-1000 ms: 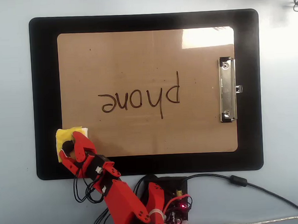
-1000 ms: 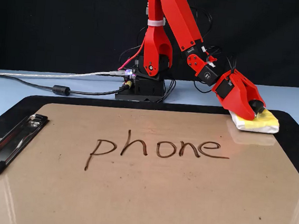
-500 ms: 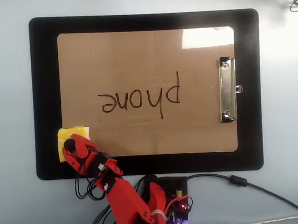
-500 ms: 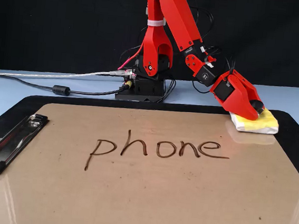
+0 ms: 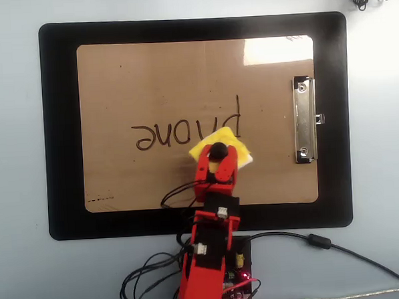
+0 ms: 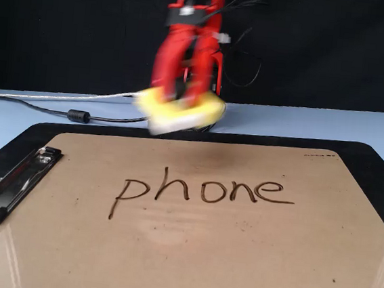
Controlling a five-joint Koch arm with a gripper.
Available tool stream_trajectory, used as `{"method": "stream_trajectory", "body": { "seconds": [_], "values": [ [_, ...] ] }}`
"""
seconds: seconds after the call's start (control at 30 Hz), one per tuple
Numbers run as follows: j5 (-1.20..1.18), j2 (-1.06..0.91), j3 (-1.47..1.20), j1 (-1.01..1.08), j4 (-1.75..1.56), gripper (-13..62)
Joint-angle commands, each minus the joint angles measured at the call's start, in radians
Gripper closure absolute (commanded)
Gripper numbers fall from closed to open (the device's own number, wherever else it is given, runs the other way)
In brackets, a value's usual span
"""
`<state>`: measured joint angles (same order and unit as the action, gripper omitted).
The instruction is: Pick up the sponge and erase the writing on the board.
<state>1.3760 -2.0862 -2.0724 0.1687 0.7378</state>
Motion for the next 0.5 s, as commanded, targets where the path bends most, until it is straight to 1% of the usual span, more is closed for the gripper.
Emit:
{"method": "stream_trajectory", "body": {
  "seconds": [0.0, 0.13, 0.27, 0.47],
  "values": [
    [-0.075, 0.141, 0.087, 0.089, -0.12, 57.4],
    [-0.077, 0.307, 0.08, 0.135, -0.245, 57.4],
    [-0.058, 0.305, -0.014, 0.135, -0.299, 57.5],
    [-0.043, 0.288, -0.071, 0.132, -0.339, 57.5]
  ]
}}
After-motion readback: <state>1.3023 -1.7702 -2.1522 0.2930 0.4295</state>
